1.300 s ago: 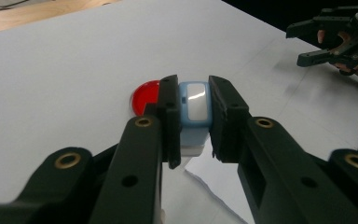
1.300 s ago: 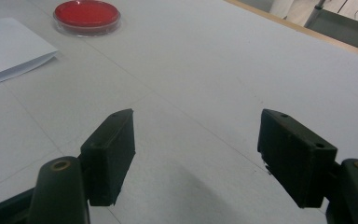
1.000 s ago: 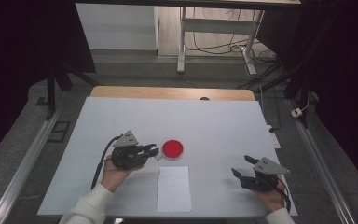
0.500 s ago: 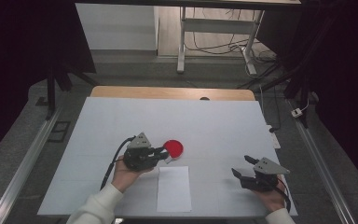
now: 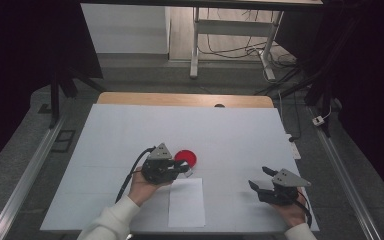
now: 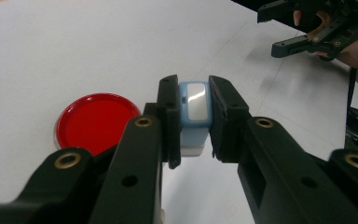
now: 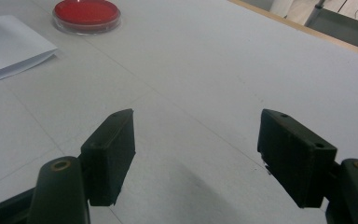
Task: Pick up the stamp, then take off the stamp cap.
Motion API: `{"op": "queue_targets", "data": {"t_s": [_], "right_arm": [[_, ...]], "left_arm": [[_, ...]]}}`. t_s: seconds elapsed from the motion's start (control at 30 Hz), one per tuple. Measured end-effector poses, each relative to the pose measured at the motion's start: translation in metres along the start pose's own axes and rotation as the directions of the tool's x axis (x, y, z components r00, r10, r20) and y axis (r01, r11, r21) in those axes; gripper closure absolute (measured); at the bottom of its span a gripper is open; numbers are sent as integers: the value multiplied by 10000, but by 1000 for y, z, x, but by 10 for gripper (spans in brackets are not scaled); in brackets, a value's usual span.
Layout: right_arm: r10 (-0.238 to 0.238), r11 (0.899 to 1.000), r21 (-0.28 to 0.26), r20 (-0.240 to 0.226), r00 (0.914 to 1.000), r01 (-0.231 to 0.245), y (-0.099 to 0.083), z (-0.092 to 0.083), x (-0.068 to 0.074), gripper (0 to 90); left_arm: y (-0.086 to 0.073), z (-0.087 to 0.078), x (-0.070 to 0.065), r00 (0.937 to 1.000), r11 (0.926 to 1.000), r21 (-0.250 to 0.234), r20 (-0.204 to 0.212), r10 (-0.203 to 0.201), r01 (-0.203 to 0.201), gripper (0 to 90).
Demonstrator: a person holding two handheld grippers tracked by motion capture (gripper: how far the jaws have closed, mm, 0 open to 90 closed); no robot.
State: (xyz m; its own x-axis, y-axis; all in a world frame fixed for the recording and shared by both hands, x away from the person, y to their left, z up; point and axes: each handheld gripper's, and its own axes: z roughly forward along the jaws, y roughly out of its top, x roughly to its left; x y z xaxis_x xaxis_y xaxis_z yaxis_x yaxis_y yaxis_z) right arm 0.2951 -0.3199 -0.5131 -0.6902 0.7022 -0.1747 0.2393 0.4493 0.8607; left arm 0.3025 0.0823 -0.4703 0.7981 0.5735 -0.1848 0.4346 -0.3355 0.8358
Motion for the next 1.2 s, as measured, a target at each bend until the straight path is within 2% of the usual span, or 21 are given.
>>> {"op": "queue_targets", "data": {"t_s": [0.8, 0.97, 1.0, 1.13, 1.2], "right_arm": [[-68, 9999, -119, 118, 9999, 70, 2, -1, 3, 272], [19, 9999, -166, 245, 9997, -15, 2, -1, 3, 271], [88, 9998, -178, 266, 9996, -83, 2, -1, 2, 271], [333, 9988, -372, 341, 9989, -320, 8, 0, 3, 271], [309, 9984, -490, 332, 9990, -293, 13, 0, 5, 273]], "left_arm": [[4, 2, 0, 9999, 9999, -118, 134, -2, 4, 751], [4, 0, 4, 9995, 9995, -238, 272, -179, 186, 751], [3, -1, 4, 9996, 9996, -237, 241, -170, 175, 751], [2, -6, 1, 9995, 9994, -111, -43, 329, -329, 751], [1, -6, 1, 9997, 9997, -82, 54, 246, -245, 751]]}}
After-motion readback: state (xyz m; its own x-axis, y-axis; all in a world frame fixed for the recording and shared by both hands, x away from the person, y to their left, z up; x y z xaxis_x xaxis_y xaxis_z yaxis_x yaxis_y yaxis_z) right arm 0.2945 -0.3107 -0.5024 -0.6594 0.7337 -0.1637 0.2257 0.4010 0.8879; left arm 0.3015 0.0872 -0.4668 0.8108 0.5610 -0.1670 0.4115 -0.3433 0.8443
